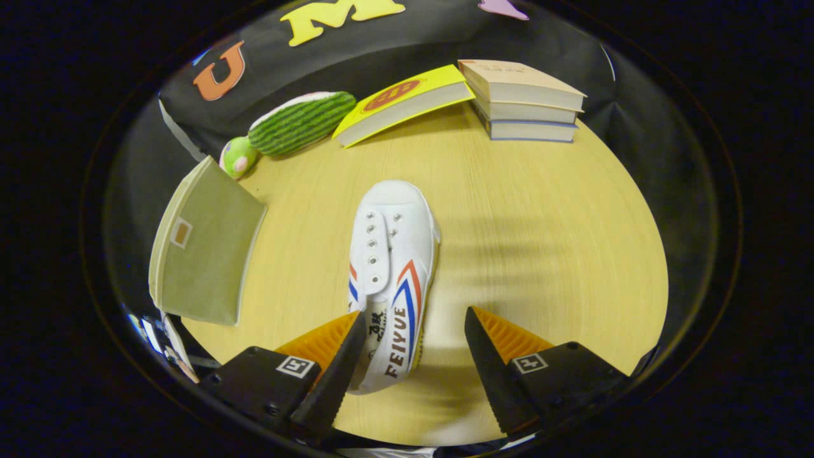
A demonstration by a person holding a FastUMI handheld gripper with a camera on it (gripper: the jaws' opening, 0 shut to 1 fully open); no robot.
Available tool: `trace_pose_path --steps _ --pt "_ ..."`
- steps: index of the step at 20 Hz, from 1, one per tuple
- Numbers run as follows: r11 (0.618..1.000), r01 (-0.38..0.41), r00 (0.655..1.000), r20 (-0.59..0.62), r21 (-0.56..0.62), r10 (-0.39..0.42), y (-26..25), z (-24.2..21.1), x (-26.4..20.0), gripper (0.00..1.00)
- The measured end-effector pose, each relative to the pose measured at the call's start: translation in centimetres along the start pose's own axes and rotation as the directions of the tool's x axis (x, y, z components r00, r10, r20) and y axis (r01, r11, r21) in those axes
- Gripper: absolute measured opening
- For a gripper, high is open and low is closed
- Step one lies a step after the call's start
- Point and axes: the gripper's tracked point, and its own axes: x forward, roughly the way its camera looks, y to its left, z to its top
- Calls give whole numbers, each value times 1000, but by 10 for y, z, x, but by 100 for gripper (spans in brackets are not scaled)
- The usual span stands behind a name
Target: Open the storage box then place both shoes into the box .Put the left shoe in first, then the right shoe, with the right side of both shoes facing outward in a uniform manner.
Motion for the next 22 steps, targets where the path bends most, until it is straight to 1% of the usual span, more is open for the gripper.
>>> trace_pose_path --steps 2,4,5,7,9,10,12,13,14,16,19,22 --pt "999 -10 999 -43 -35 9 2 -8 14 89" --pt "997 -60 996 -67 -55 56 10 -9 23 81" --pt "996 -83 996 -45 -40 81 14 -3 25 71" --pt "996 -81 996 -45 -40 79 13 -4 25 53" --pt "996 -86 996 -29 -20 86 11 0 22 48" --pt "994 -111 994 -14 -4 111 14 2 18 36" --pt "980 -193 981 -7 49 193 25 1 12 22" --pt "968 -239 971 -13 72 240 33 -1 10 21" --pt "959 -269 962 -12 93 271 38 -3 7 16" --pt "952 -285 959 27 113 283 44 1 -1 12" --pt "942 -302 952 94 148 290 60 13 -20 11" --pt "913 -364 929 146 182 341 91 24 -51 11"
